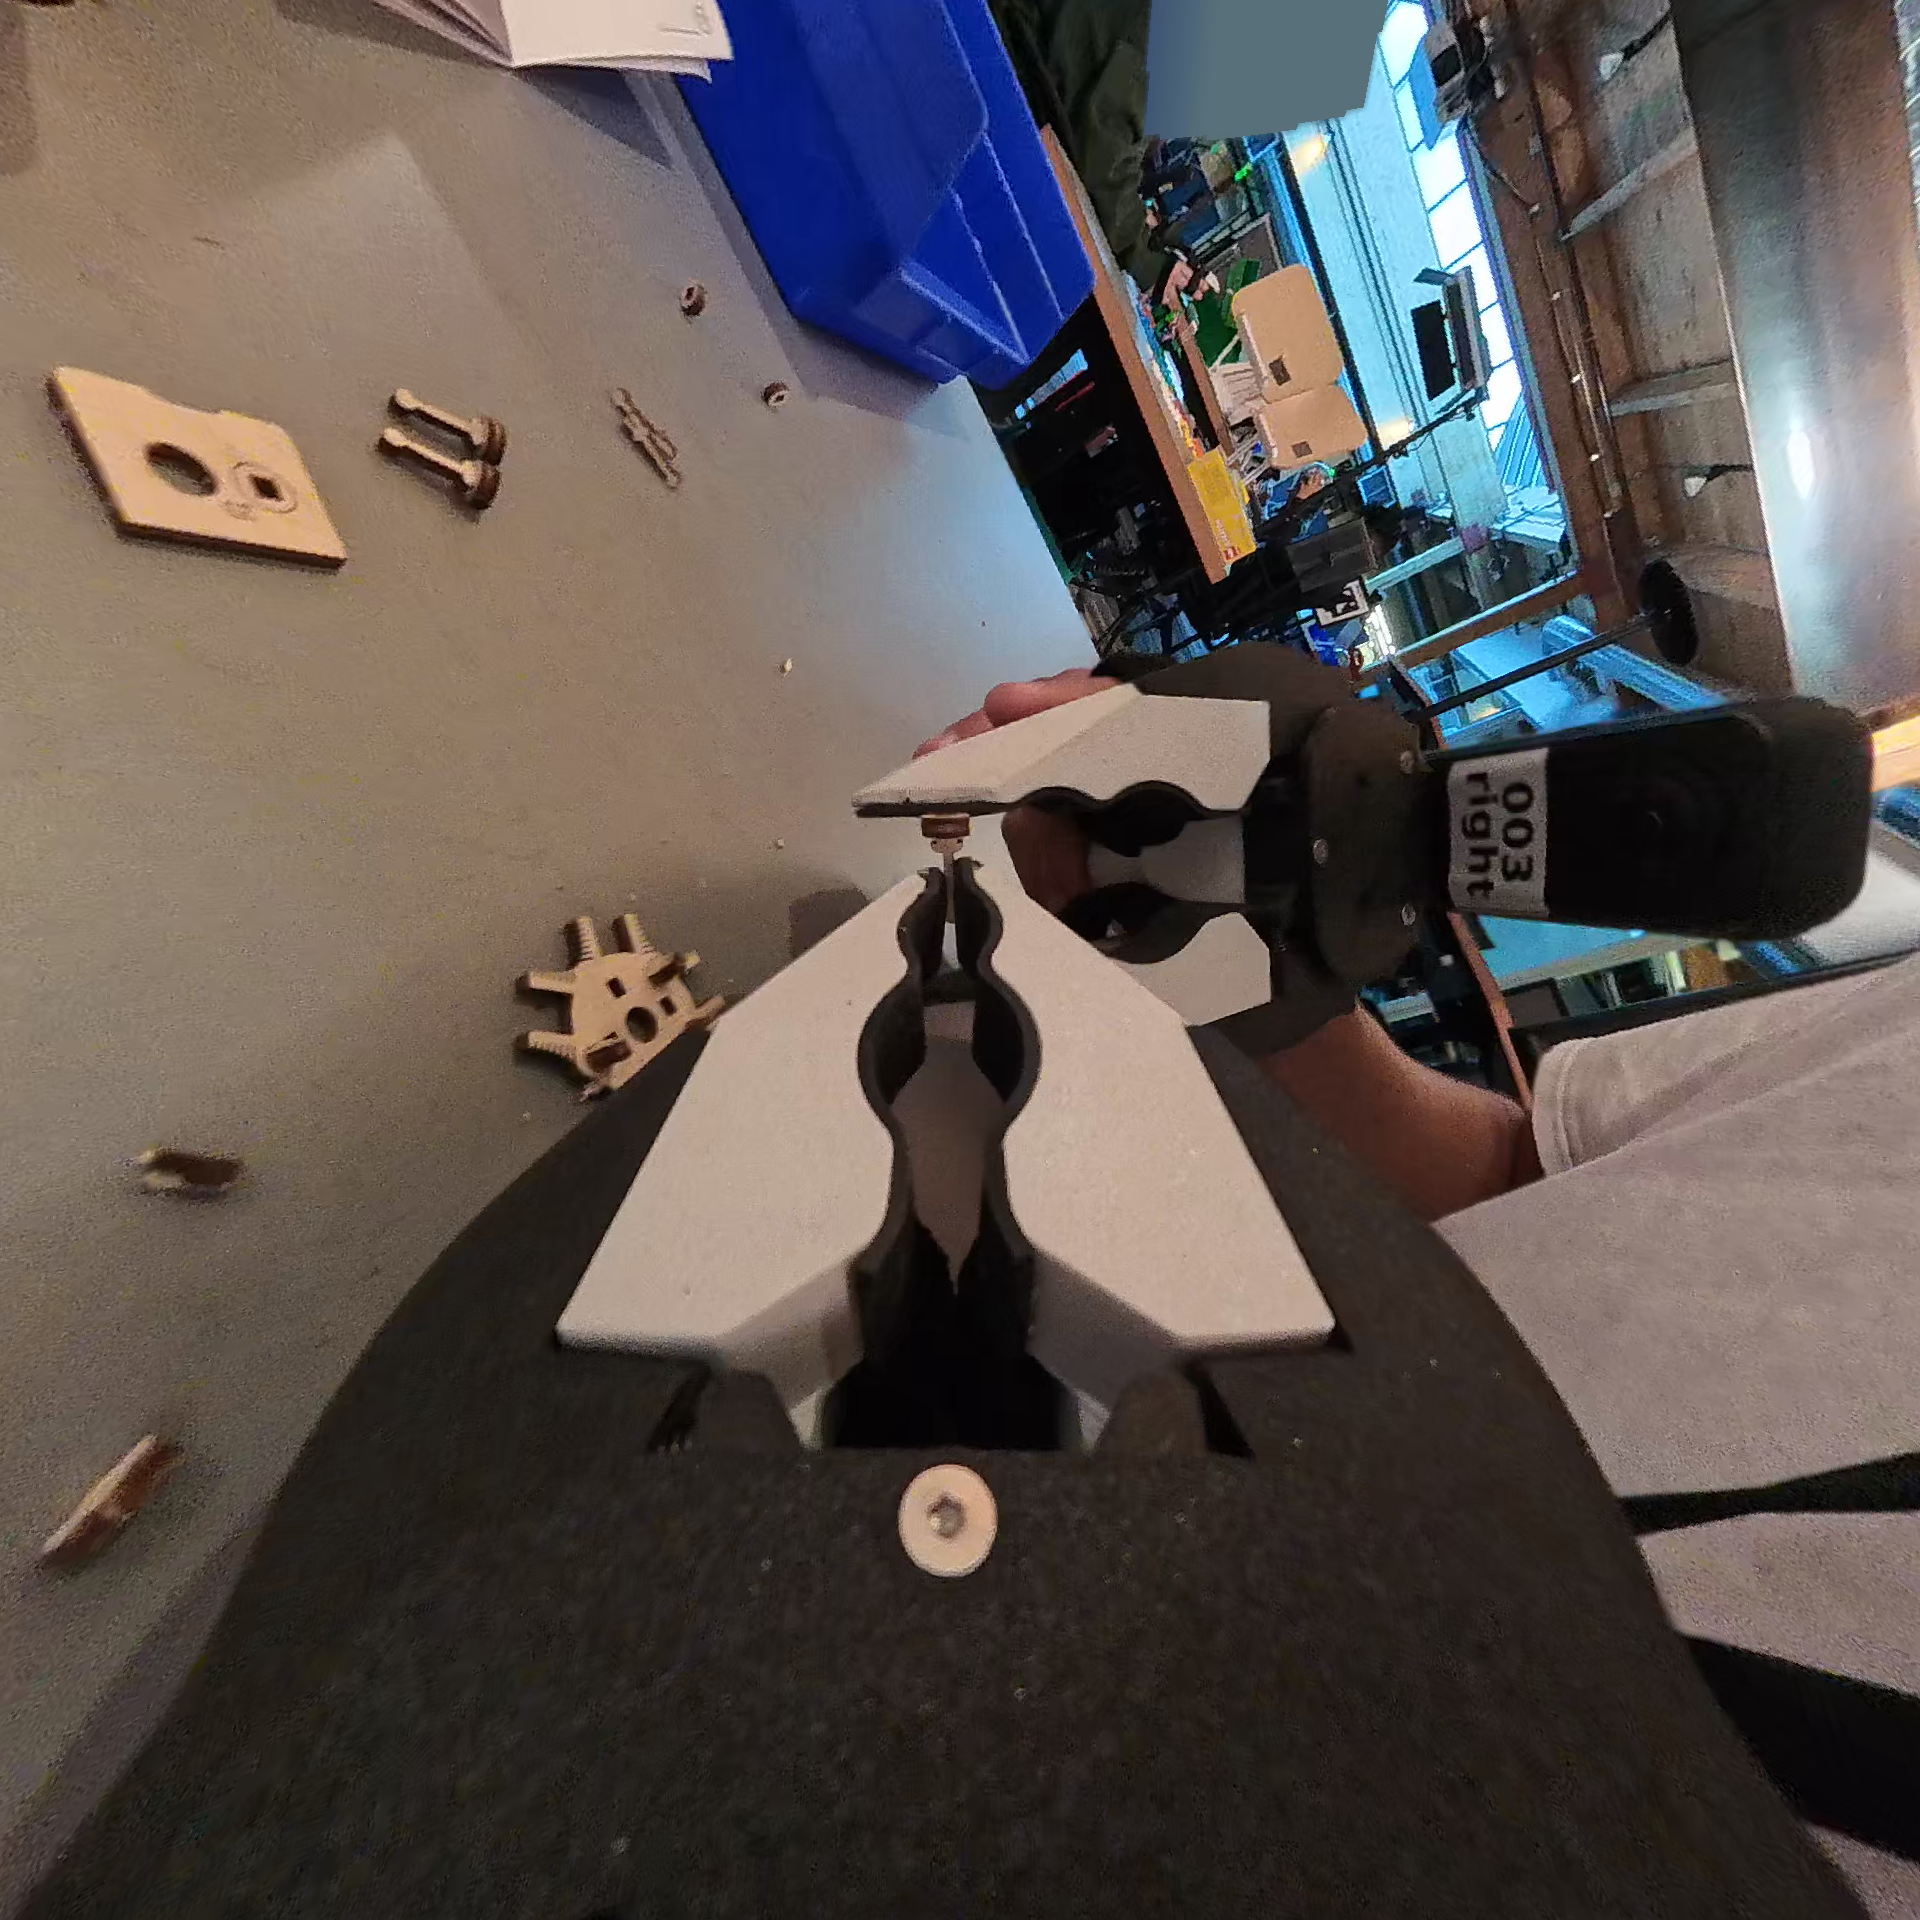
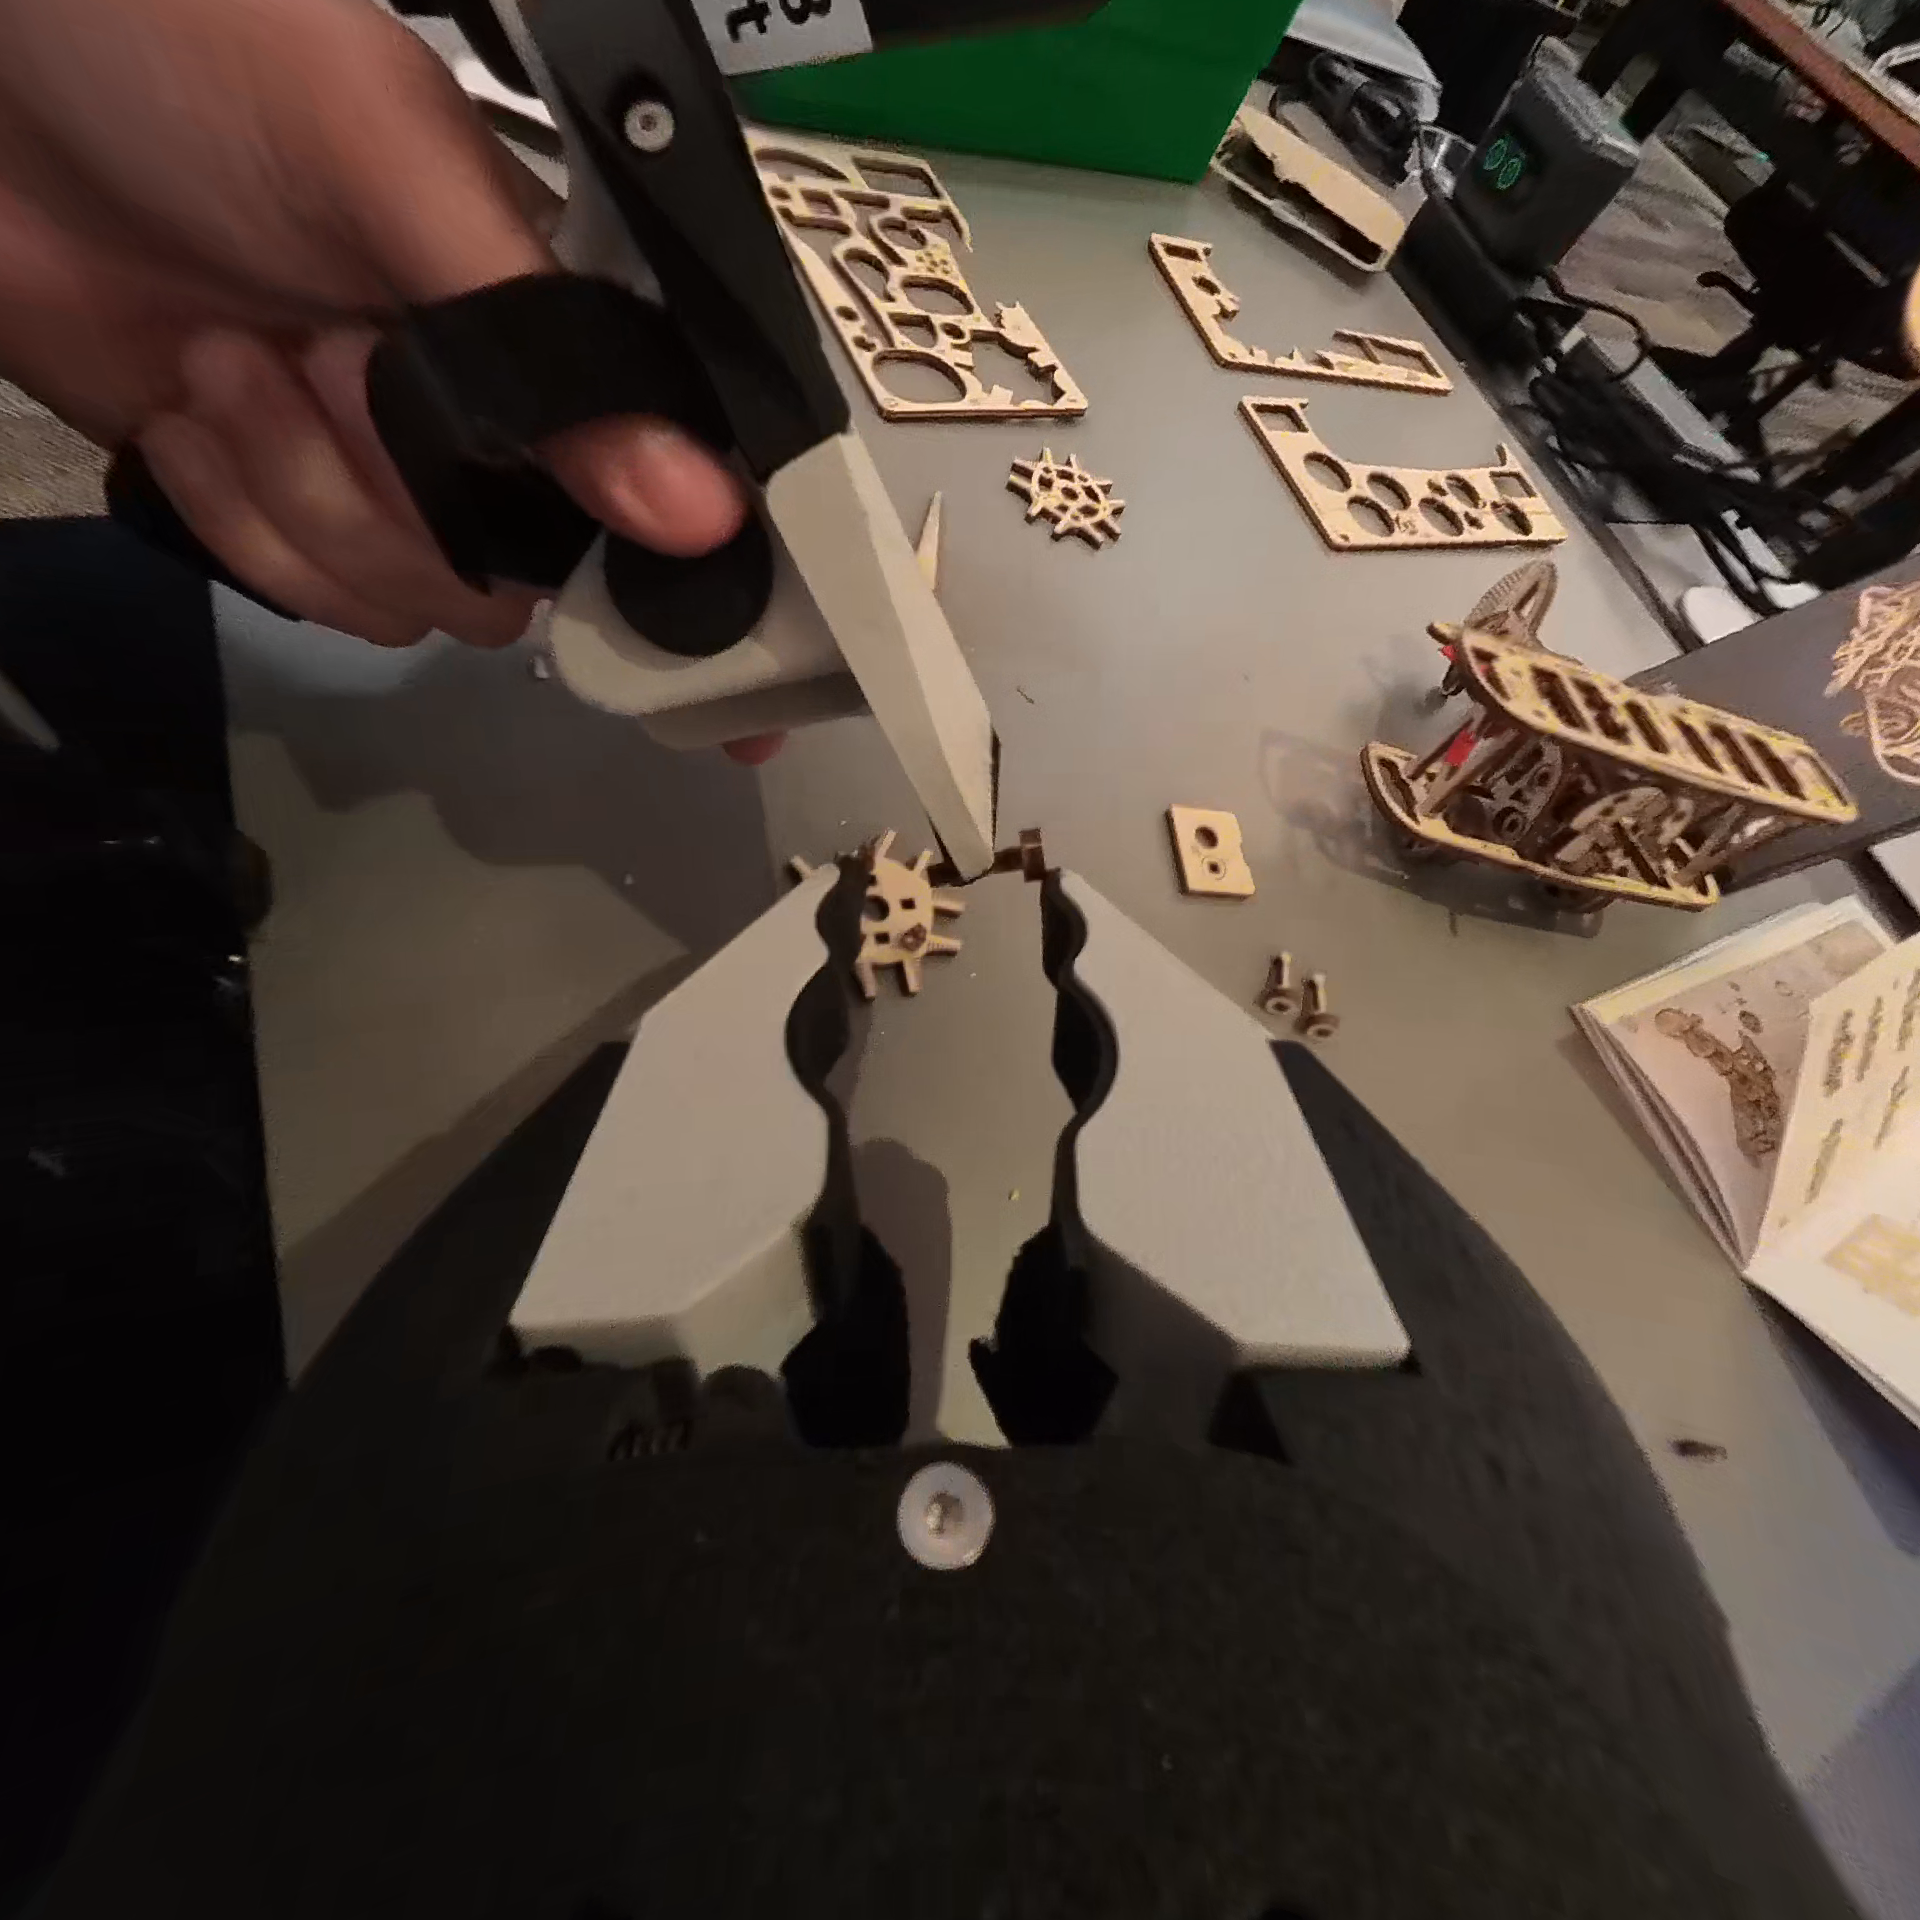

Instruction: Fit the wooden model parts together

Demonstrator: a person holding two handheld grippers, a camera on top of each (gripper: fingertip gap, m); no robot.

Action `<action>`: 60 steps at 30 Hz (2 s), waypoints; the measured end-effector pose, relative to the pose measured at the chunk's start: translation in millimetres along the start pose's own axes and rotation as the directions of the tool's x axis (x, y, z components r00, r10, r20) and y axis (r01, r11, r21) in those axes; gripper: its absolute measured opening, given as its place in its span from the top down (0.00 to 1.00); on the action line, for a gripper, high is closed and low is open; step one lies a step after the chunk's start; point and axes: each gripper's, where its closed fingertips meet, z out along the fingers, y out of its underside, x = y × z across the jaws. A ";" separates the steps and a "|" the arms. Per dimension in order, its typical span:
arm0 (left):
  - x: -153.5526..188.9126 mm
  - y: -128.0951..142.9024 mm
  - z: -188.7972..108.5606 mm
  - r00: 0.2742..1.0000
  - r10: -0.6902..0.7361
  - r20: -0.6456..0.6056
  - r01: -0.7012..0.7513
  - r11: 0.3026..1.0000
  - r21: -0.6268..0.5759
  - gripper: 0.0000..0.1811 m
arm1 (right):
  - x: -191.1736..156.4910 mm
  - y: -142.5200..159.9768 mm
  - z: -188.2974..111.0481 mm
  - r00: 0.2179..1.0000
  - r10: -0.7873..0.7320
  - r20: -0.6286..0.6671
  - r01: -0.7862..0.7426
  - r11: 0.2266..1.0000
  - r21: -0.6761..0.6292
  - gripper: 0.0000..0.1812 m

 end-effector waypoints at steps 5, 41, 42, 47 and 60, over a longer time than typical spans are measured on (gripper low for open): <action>-7.0 2.6 -8.5 0.997 -0.070 -0.007 0.070 0.997 -0.021 1.00 | 2.3 -4.0 13.6 0.999 -0.030 -0.011 0.030 0.999 -0.032 0.86; 3.6 26.7 -18.7 0.676 0.731 -0.092 -0.720 0.630 -0.292 1.00 | -17.9 -8.3 -30.7 0.875 0.346 0.337 -0.378 0.925 0.033 0.82; 10.1 32.2 -18.7 0.644 0.754 -0.128 -0.752 0.592 -0.290 1.00 | -22.7 -9.9 -33.4 0.867 0.339 0.366 -0.377 0.926 0.035 0.84; 22.8 47.9 -14.7 0.580 0.794 -0.184 -0.800 0.512 -0.313 1.00 | -43.8 -12.6 -38.0 0.877 0.256 0.407 -0.289 0.957 0.021 0.92; 12.5 34.9 -20.3 0.546 0.835 -0.075 -0.802 0.494 -0.336 0.92 | -23.7 -8.9 -37.4 0.923 0.226 0.311 -0.242 0.970 0.014 0.96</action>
